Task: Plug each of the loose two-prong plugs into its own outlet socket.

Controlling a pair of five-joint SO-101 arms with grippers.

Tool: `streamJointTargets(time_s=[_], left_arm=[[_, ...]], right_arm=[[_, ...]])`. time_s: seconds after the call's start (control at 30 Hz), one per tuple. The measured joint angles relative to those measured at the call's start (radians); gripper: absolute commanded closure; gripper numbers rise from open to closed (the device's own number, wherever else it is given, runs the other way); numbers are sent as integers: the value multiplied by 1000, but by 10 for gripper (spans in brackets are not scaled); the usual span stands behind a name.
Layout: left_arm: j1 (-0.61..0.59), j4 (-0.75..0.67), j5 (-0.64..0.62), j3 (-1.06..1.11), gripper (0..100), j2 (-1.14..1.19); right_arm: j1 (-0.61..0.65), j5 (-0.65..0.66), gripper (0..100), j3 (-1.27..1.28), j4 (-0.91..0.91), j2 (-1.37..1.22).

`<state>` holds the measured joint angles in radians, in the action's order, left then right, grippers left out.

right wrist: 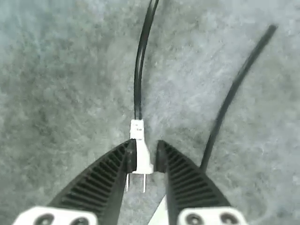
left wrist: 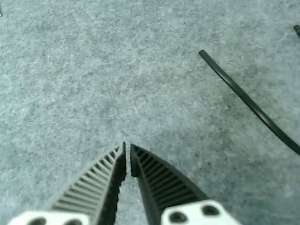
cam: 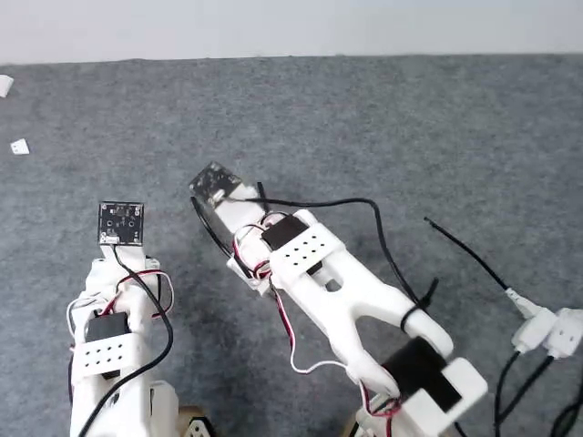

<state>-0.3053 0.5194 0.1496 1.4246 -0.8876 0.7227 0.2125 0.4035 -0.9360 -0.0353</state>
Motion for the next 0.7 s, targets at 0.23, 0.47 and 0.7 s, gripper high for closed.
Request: streamJointTargets(time_s=[0.23, 0.47, 0.7], left_arm=[[0, 0, 0, 0, 987, 0], [0, 0, 0, 0, 987, 0], [0, 0, 0, 0, 987, 0]], right_arm=[[8, 61, 885, -153, -132, -193], [12, 87, 903, -307, -210, -322], [11, 87, 970, -313, -209, -322]])
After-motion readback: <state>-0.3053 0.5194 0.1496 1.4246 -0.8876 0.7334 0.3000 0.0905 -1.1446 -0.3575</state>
